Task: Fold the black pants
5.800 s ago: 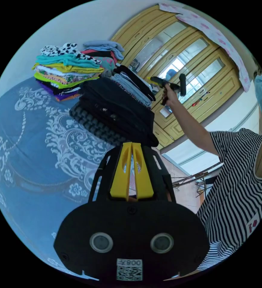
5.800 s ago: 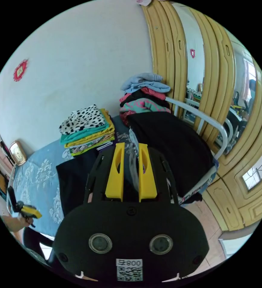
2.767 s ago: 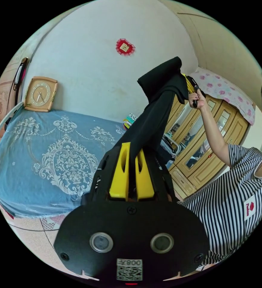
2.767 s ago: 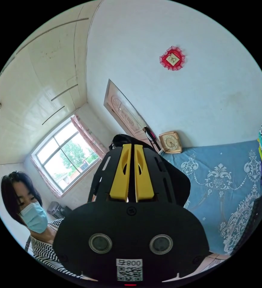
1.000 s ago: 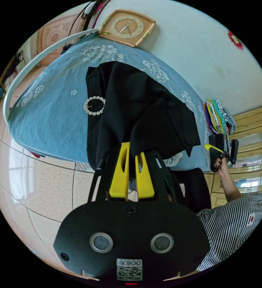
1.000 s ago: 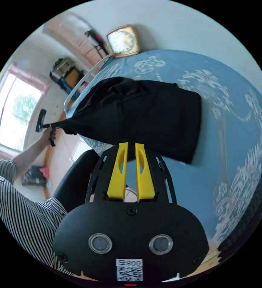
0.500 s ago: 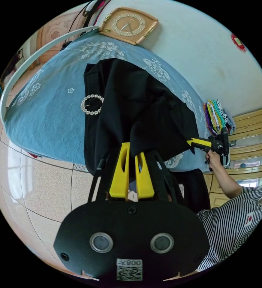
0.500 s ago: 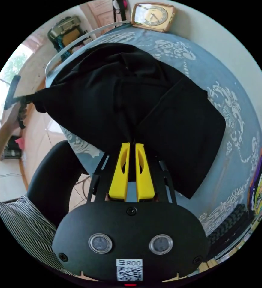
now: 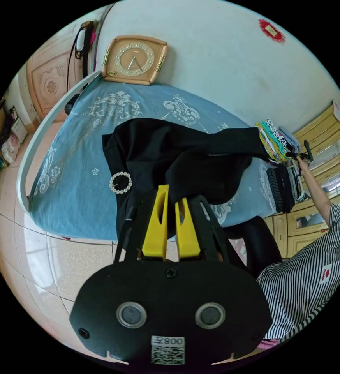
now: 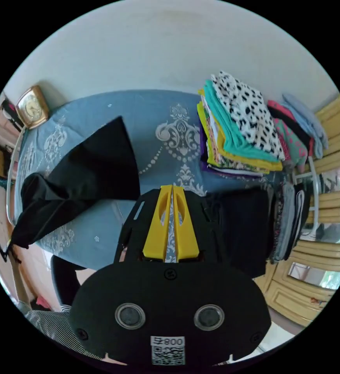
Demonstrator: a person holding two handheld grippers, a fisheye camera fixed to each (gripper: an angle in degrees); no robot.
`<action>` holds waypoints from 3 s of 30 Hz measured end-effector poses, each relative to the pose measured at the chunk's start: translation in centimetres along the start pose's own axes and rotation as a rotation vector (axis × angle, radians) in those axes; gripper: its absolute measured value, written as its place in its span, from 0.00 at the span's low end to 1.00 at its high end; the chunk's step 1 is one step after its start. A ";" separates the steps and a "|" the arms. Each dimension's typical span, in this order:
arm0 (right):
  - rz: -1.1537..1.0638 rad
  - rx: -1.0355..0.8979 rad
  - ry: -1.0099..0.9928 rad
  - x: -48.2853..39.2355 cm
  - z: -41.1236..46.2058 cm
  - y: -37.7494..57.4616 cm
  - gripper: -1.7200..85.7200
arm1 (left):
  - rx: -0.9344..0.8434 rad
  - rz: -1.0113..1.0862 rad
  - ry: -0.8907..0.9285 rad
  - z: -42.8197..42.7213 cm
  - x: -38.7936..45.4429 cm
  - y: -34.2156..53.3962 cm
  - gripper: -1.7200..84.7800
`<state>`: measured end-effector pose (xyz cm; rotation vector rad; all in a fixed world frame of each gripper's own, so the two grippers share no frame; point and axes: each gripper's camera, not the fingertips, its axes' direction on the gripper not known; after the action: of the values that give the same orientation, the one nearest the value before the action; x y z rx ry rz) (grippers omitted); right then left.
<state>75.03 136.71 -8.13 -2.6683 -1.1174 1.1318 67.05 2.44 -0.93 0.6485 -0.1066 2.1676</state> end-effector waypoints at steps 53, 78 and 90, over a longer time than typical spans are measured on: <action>0.418 -0.053 -0.817 28.4 45.5 21.9 0.06 | -0.121 0.602 0.076 53.8 30.3 -11.7 0.10; 0.122 0.565 -1.168 31.3 22.4 23.3 0.02 | 0.265 0.527 0.205 47.7 30.2 -13.8 0.04; 0.054 0.632 -1.196 26.7 13.7 18.9 0.02 | -0.130 0.712 0.272 59.8 33.7 -11.5 0.10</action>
<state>90.40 136.41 -40.09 -1.4307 -0.4921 2.6225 83.42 16.21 65.34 0.2447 -0.3755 2.8776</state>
